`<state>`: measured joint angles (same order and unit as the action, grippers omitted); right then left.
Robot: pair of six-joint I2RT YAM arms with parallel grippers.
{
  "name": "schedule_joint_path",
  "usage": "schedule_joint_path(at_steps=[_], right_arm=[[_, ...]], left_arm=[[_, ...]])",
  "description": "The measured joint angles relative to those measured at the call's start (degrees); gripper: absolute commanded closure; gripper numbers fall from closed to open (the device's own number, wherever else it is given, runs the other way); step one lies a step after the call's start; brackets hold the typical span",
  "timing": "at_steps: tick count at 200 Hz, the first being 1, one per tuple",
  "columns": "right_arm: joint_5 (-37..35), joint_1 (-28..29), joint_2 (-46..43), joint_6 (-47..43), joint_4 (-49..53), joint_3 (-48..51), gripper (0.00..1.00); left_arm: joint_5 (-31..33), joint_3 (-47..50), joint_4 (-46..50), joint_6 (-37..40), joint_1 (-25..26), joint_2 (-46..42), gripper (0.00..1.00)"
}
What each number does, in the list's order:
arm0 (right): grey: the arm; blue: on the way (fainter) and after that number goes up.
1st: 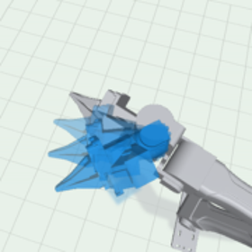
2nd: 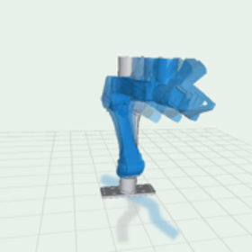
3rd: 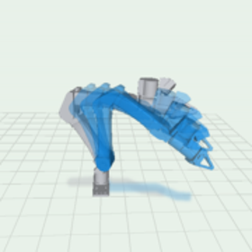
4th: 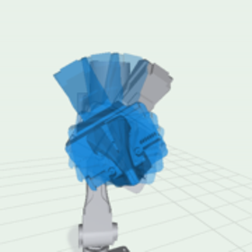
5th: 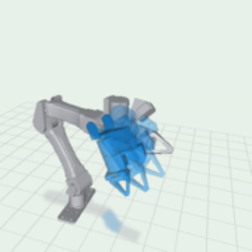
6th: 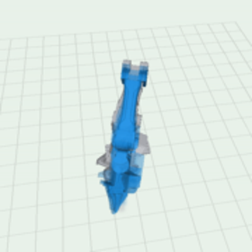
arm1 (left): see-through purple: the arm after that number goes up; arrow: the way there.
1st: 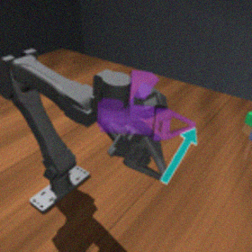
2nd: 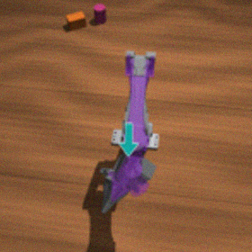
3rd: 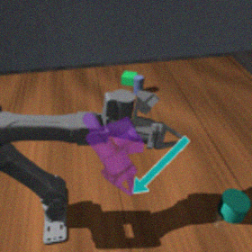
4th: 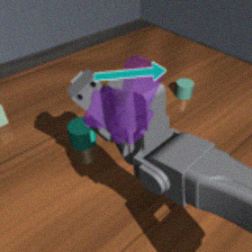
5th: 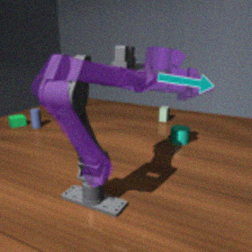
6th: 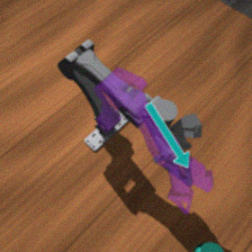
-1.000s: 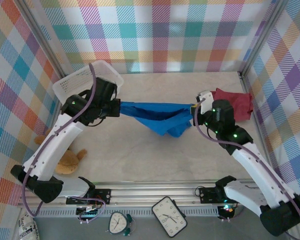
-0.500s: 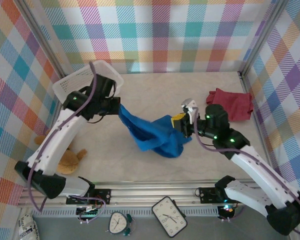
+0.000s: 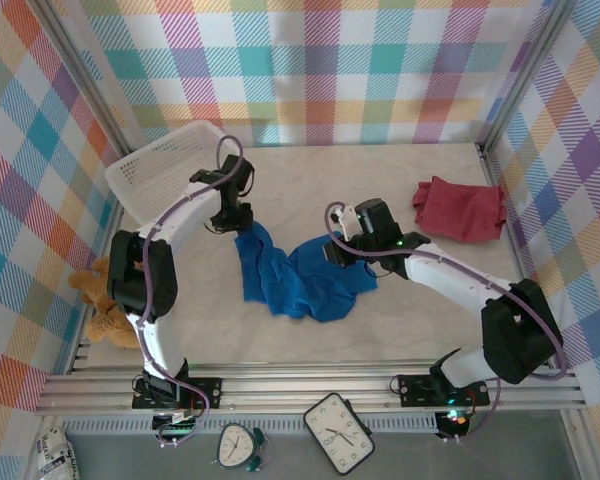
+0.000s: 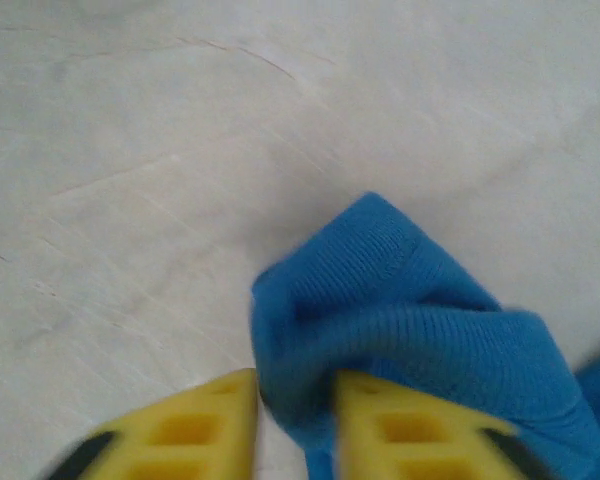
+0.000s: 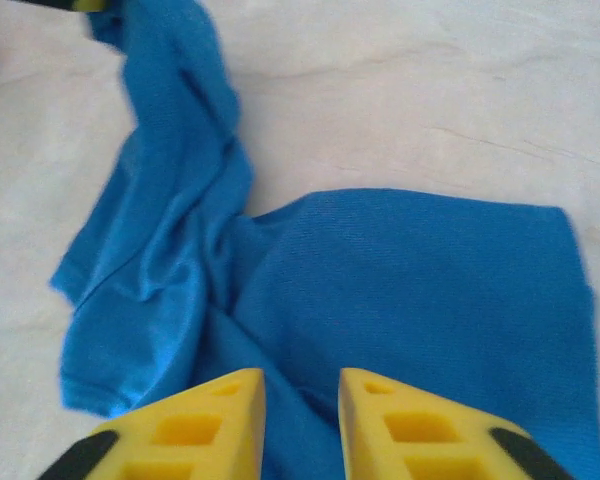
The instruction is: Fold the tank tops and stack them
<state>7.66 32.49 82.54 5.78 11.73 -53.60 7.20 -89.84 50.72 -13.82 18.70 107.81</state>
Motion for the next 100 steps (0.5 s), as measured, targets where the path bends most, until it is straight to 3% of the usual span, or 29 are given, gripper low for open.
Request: schedule_joint_path(at_steps=[24,47,77,100], right_arm=[[-5.2,-3.0,1.0,1.0,2.1,0.8,0.53],[-7.3,-5.7,4.0,1.5,3.0,1.3,0.47],[-6.6,-6.4,11.9,1.0,4.0,-1.2,0.48],[-5.3,-6.6,17.0,0.8,4.8,-4.0,0.58]], left_arm=[[-0.4,-0.3,-0.1,-0.5,0.5,-0.3,0.45],[-2.2,1.7,-0.2,-1.1,3.5,-3.7,0.39],[-7.1,10.4,-2.3,-5.0,11.8,-12.5,0.39],[-12.4,18.0,-7.0,-10.0,17.9,-16.5,0.44]])
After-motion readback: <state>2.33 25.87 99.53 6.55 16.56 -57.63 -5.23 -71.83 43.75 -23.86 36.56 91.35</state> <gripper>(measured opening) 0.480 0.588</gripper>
